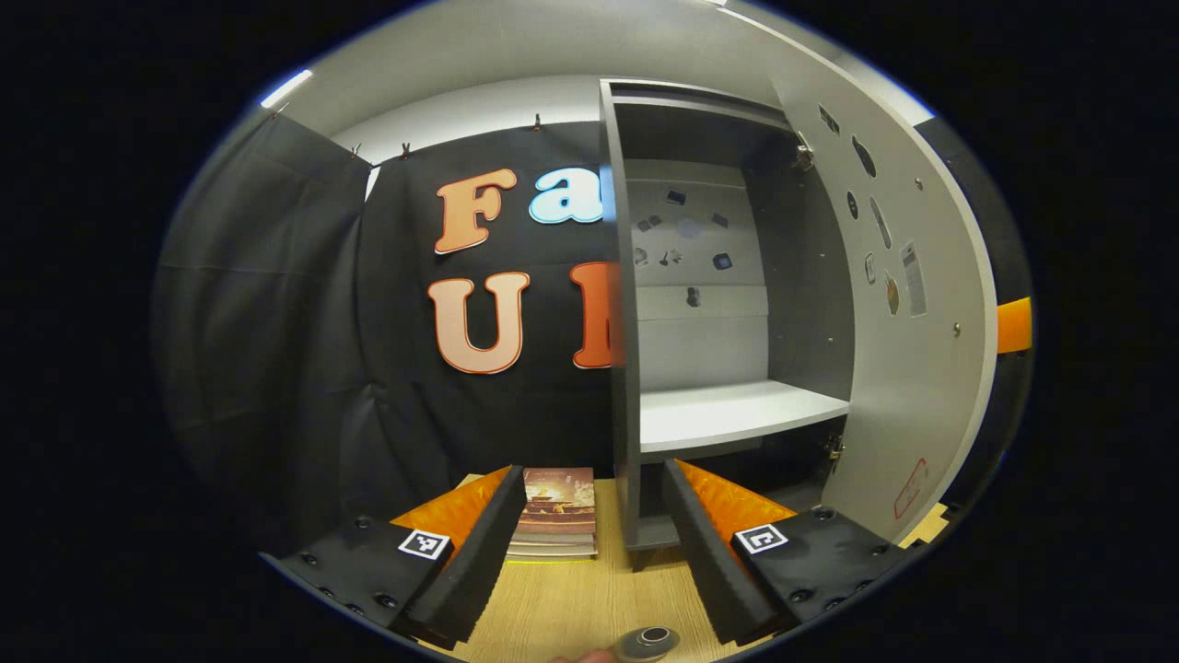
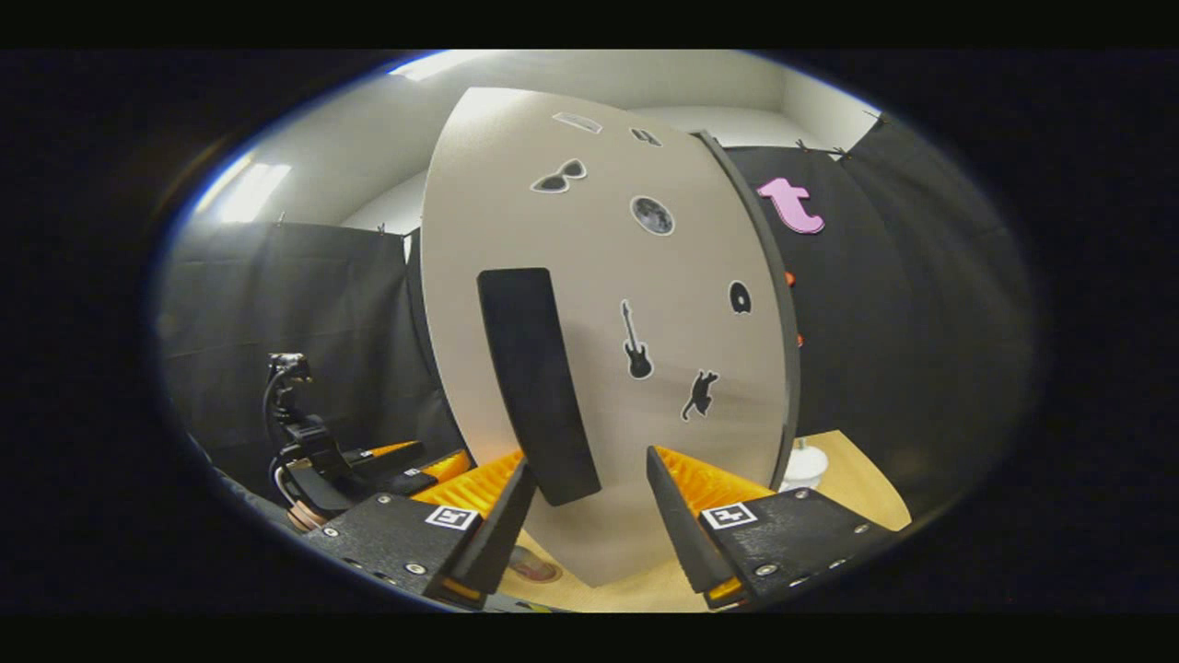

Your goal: Open the cabinet door with the right hand, grasp the bottle in the cabinet with the left hand and place it on the coaster, then close the cabinet door with the right hand.

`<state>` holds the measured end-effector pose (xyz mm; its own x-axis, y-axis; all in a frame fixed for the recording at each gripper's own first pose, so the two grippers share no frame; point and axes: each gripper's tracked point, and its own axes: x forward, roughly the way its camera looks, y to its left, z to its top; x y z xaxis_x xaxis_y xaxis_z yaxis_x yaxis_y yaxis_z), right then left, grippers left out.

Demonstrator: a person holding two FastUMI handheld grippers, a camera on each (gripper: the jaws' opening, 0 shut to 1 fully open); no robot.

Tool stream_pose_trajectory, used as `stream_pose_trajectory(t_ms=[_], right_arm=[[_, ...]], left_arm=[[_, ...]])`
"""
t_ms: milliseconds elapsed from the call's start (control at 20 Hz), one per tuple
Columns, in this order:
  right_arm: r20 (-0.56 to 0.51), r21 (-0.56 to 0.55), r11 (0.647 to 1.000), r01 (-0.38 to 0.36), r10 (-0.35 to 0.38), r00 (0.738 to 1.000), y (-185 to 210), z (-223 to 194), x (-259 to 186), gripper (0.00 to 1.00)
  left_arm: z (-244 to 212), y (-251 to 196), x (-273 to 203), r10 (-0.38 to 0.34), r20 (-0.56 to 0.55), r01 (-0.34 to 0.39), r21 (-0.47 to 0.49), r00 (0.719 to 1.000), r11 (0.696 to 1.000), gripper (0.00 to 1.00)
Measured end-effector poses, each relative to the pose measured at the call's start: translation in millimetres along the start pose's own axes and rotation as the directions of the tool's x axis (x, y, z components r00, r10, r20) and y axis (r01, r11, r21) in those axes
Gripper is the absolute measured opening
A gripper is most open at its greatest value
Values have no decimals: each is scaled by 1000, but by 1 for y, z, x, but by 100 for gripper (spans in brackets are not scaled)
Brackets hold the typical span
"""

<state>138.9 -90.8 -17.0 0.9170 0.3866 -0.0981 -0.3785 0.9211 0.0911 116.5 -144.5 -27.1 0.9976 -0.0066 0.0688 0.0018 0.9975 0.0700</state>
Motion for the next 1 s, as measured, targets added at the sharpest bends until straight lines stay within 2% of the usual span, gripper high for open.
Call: stream_pose_trajectory(t_ms=[300, 450, 600, 650, 700, 1000], right_arm=[[26, -34, 999, -37, 38, 999, 15, -7, 51, 81], [42, -30, 999, -35, 36, 998, 20, -15, 78, 80], [43, 12, 999, -43, 42, 998, 23, -12, 82, 88], [48, 16, 999, -47, 46, 998, 24, -12, 84, 88], [45, 15, 999, -47, 46, 998, 24, -13, 86, 88], [59, -18, 1000, 15, -14, 998, 25, -13, 92, 91]], left_arm=[[-3, 40, 14, 51, 0, -51, -23, 999, 998, 96], [-9, 52, 25, 59, -14, -60, -31, 998, 998, 96], [-20, 64, 41, 70, -34, -72, -33, 997, 997, 99], [-23, 66, 48, 70, -39, -71, -35, 997, 997, 96], [-26, 69, 55, 70, -46, -72, -35, 997, 997, 99], [-32, 77, 90, 67, -51, -69, -40, 996, 997, 97]])
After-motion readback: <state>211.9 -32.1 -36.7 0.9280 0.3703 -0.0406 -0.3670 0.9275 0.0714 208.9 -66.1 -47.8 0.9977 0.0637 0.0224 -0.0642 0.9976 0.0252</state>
